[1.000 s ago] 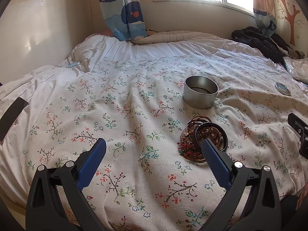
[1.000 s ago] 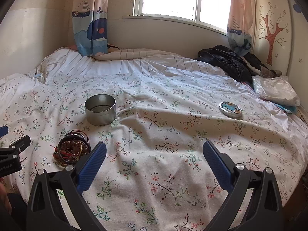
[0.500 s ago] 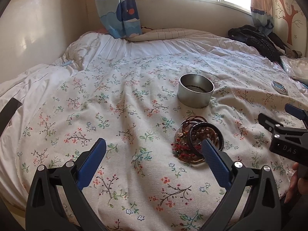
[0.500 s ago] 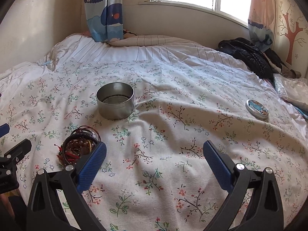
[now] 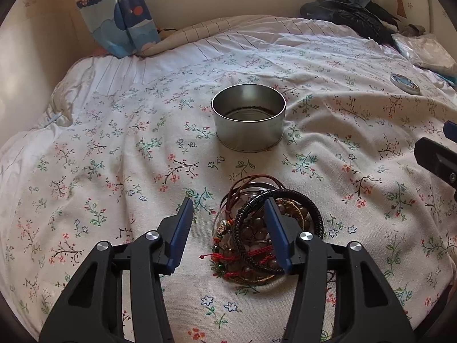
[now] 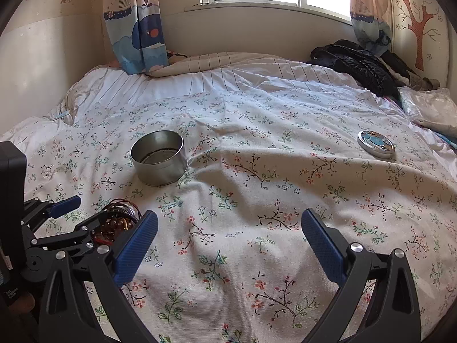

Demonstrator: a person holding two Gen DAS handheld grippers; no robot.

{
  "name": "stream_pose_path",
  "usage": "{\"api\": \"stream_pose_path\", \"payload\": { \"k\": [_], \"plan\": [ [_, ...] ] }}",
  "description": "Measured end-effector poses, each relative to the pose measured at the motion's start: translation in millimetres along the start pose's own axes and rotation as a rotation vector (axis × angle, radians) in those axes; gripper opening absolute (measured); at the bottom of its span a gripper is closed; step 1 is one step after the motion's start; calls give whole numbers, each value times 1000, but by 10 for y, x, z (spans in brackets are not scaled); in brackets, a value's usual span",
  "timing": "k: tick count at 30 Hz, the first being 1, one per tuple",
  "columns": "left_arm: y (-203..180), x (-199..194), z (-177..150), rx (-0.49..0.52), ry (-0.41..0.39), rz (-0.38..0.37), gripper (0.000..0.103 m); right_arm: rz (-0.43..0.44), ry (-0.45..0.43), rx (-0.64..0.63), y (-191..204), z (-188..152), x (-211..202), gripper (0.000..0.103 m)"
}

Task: Organize jewelry
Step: 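Lower the left gripper onto the black leather bracelet and close it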

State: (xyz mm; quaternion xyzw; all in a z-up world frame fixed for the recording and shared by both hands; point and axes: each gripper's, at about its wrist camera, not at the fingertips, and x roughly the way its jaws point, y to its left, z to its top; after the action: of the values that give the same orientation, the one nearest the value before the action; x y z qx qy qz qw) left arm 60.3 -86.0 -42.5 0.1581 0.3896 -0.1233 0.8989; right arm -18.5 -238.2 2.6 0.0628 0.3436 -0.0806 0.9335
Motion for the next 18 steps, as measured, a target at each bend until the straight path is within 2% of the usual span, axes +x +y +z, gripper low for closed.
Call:
{"api": "stream_pose_path", "payload": {
  "k": [2, 3, 4, 6, 7, 10, 14, 18],
  "plan": [
    [-34, 43, 8, 25, 0, 3, 49, 6, 5, 7, -14, -3, 10, 96],
    [-53, 71, 8, 35, 7, -8, 45, 8, 8, 9, -20, -7, 16, 96],
    [-68, 95, 2, 44, 14, -22, 29, 10, 10, 11, -26, -8, 22, 96],
    [-98, 131, -5, 52, 35, -35, 14, 13, 16, 15, -37, -15, 31, 96],
    [-96, 127, -8, 50, 38, -44, 10, 15, 19, 16, -41, -16, 37, 96],
    [-7, 78, -19, 1, 36, -84, 9, 22, 31, 18, -46, -13, 65, 96],
    [291, -75, -12, -149, -19, -173, 8, 61, 67, -24, 48, -28, 133, 96],
    [614, -197, -43, -299, -79, -227, 8, 191, 106, -91, 238, -44, 242, 96]
  ]
}}
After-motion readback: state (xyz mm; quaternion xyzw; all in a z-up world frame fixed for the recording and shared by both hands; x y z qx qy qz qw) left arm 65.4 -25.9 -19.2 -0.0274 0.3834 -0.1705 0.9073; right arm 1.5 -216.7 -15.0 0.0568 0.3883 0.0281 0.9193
